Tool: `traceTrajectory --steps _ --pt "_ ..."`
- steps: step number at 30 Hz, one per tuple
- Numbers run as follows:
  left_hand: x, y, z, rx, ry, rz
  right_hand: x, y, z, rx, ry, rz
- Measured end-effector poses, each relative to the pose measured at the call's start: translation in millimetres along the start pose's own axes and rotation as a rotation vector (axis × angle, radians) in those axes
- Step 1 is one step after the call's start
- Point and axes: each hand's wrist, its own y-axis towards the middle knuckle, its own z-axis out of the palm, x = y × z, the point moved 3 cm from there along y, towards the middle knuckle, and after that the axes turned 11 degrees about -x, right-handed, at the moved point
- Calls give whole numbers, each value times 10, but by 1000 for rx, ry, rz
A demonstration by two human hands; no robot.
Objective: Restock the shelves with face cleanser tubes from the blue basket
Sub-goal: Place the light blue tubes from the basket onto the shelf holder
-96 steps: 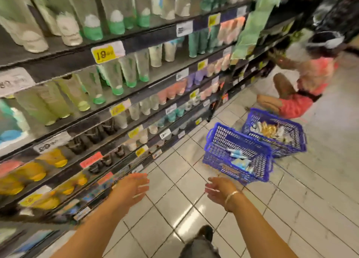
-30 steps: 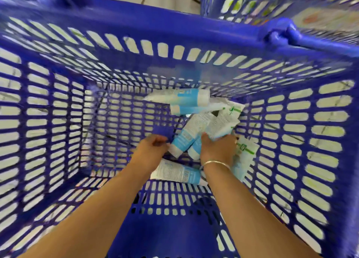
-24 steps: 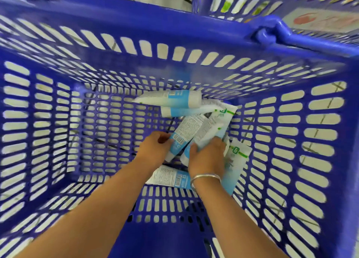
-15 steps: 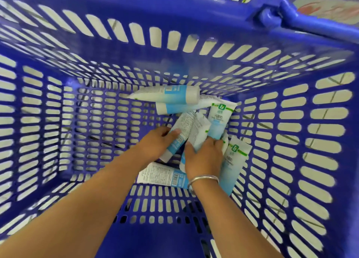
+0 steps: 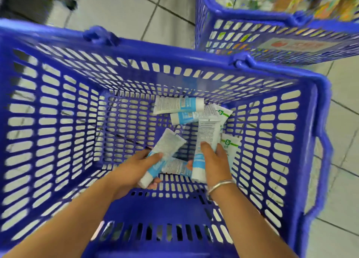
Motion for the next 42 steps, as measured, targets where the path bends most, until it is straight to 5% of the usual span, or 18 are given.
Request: traceTrajectory --steps 8,20,31,42 --pt "-181 -1151 -310 -96 -223 66 365 -987 -210 85 142 78" --pt "-1162 -3487 -658 -19 -540 217 2086 -3039 -448 224 128 -174" --pt "-1404 -5473 -893 -79 -984 416 3246 -4857 -726 552 214 -244" --pt "-24 -7366 -1060 -316 -1405 550 2867 -6783 -934 1079 21 -110"
